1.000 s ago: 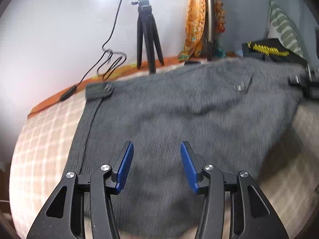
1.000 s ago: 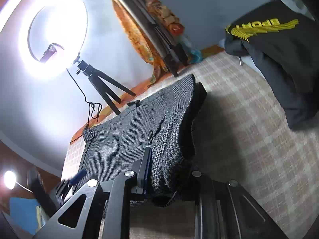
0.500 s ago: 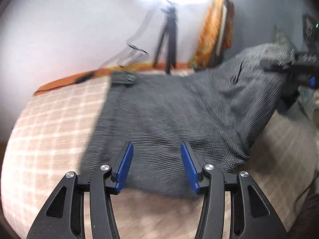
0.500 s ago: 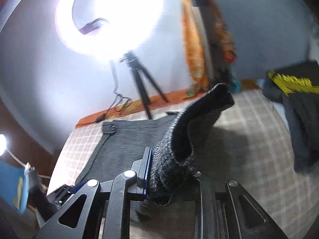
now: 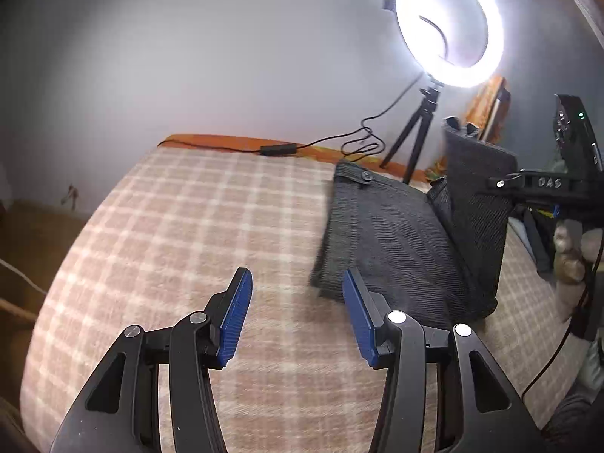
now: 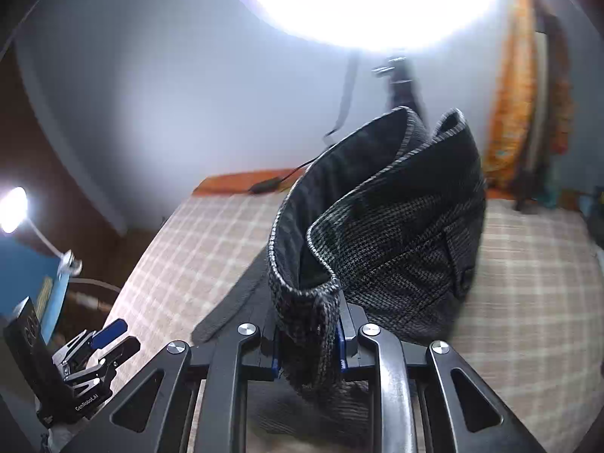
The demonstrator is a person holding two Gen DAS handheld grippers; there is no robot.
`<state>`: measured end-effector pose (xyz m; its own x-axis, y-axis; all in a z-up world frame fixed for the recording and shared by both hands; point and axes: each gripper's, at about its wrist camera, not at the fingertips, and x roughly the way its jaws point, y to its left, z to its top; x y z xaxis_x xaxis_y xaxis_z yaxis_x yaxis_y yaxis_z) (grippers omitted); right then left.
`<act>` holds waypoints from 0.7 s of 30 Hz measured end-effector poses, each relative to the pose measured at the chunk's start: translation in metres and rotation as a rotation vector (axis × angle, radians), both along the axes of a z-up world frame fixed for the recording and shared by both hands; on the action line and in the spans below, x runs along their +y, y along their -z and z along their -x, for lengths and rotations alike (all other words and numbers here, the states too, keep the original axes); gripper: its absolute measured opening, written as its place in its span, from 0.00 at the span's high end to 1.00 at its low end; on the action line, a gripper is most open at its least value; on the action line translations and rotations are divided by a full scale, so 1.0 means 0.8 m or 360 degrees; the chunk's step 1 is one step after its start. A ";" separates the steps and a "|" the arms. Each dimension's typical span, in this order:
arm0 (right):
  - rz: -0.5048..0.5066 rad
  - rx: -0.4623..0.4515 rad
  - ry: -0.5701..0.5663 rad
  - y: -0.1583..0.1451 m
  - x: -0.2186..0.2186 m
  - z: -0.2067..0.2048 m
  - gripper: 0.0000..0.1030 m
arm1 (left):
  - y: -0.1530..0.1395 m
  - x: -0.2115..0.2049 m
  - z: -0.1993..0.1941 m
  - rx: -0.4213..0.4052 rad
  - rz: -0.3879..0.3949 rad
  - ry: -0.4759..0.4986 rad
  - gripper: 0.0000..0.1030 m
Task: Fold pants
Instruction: 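Lift the held edge with the right gripper, fold it over, then release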
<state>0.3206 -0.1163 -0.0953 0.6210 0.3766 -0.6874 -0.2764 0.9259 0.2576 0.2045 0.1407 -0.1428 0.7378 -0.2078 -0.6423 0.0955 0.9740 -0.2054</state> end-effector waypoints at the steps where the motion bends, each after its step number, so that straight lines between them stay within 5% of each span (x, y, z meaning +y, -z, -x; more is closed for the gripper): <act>1: 0.0013 0.0007 -0.0027 0.003 0.011 -0.004 0.81 | 0.002 0.003 0.001 0.0005 0.0003 -0.0006 0.53; 11: 0.0227 0.0109 -0.0247 0.069 0.125 -0.034 0.86 | 0.012 0.019 0.011 0.0029 0.0016 -0.0029 0.53; 21: 0.0258 0.0141 -0.0286 0.092 0.170 -0.042 0.87 | 0.018 0.019 0.014 0.0049 0.0035 -0.0025 0.53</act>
